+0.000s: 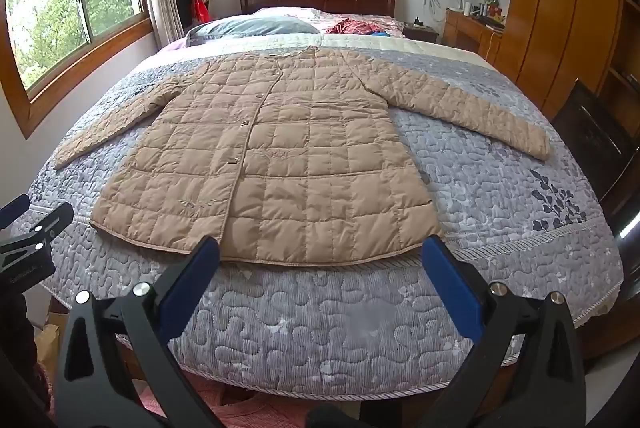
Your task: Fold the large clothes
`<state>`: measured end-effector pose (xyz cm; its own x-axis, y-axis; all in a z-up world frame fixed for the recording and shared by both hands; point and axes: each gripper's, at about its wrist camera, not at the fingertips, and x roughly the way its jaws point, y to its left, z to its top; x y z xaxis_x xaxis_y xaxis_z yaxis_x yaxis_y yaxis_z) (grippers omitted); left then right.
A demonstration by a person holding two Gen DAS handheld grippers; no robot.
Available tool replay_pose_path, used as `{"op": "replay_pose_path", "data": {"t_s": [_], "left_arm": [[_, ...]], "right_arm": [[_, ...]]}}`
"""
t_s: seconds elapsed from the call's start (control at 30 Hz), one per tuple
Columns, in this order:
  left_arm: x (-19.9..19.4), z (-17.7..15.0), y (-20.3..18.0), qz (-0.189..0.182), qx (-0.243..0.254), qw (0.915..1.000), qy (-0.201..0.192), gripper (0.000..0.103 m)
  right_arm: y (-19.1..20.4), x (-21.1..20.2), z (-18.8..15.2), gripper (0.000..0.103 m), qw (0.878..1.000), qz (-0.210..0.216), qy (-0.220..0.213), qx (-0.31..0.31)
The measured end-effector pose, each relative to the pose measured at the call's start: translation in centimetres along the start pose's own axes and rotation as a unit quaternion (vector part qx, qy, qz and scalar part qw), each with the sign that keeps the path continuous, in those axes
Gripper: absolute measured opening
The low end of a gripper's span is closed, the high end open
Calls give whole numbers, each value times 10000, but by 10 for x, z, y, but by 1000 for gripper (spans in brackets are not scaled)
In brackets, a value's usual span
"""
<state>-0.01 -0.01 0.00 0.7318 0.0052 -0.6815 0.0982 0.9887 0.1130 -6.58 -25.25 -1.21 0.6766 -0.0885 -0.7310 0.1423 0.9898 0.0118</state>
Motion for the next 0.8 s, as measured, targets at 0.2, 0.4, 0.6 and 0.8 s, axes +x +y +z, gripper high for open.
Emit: {"op": "replay_pose_path", "data": {"t_s": [0.2,0.4,0.6,0.8], "left_arm": [[0,0,1,-5,-20,10000,-3,99],[0,0,0,4,-5,10000,11,99],[2,0,-3,6,-7,10000,8,99],[0,0,0,-1,4,10000,11,99]], "right_arm": [[-1,0,0,100,10000,13,19,31],[0,0,-1,100,10000,41,25,31],[0,0,-1,100,10000,45,27,47],[1,0,-2,100,10000,40,26,57]]}}
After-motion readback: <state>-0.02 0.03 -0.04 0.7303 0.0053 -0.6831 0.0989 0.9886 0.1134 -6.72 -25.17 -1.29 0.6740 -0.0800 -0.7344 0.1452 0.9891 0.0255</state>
